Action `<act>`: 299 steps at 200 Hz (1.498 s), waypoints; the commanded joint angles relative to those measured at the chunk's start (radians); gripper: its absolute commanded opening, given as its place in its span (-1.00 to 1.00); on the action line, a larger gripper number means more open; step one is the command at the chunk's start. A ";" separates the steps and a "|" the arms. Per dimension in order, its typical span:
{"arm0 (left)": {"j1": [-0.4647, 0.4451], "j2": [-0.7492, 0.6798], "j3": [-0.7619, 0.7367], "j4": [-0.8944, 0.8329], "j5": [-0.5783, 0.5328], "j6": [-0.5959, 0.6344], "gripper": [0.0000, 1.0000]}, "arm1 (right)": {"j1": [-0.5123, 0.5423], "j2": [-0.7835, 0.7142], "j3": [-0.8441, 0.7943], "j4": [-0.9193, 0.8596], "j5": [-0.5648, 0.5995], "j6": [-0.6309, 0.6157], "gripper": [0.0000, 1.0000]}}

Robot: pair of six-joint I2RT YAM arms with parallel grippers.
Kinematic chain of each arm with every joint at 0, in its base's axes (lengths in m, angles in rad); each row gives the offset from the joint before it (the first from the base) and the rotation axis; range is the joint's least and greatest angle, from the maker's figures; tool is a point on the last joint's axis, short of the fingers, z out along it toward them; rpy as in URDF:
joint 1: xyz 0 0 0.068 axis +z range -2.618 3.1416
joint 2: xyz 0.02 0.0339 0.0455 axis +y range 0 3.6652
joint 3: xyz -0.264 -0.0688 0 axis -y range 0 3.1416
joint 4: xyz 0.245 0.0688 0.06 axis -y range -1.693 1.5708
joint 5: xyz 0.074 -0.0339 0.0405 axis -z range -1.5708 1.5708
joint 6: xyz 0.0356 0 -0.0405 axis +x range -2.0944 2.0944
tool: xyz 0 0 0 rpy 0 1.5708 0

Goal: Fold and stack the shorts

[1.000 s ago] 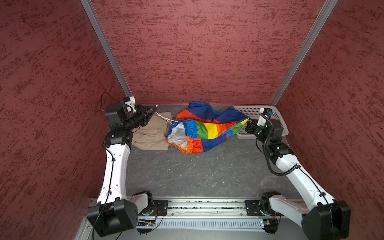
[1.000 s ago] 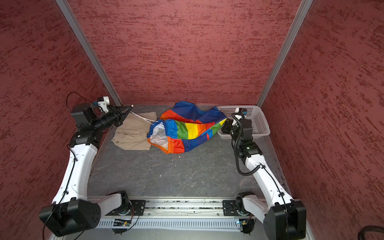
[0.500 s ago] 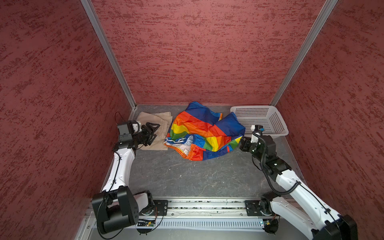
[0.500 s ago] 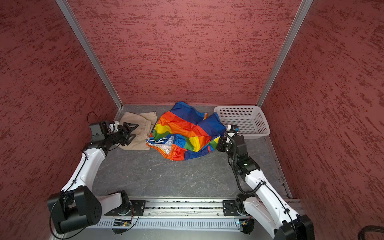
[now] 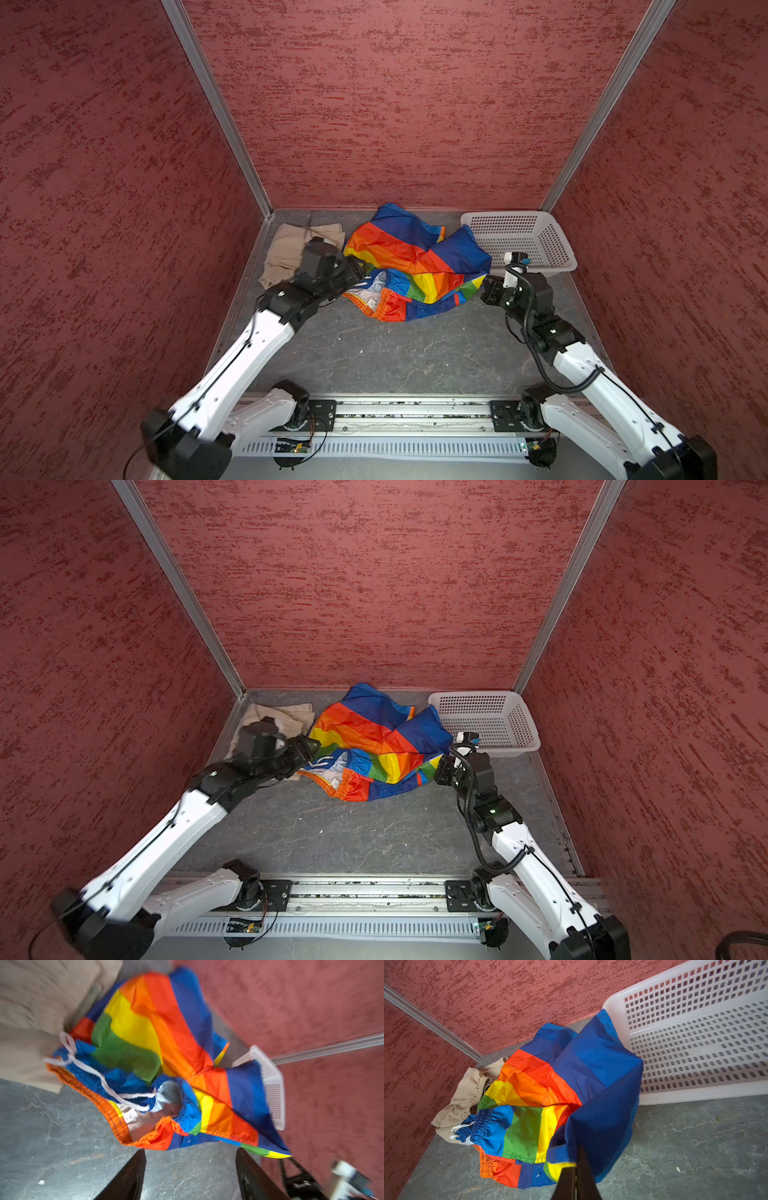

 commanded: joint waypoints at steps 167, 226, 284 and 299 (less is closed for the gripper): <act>-0.196 0.528 0.168 0.043 -0.126 -0.097 -0.99 | 0.004 0.015 -0.020 0.016 0.027 -0.050 -1.00; -0.093 0.408 0.280 -0.052 -0.123 0.015 -1.00 | 0.002 -0.031 0.031 -0.028 0.126 -0.061 -1.00; 0.207 0.446 0.832 -0.254 0.147 0.213 -1.00 | -0.032 0.205 0.354 0.043 0.243 -0.087 -1.00; 0.268 0.553 1.045 -0.349 0.244 0.252 -1.00 | -0.057 0.310 0.479 0.072 0.226 -0.109 -1.00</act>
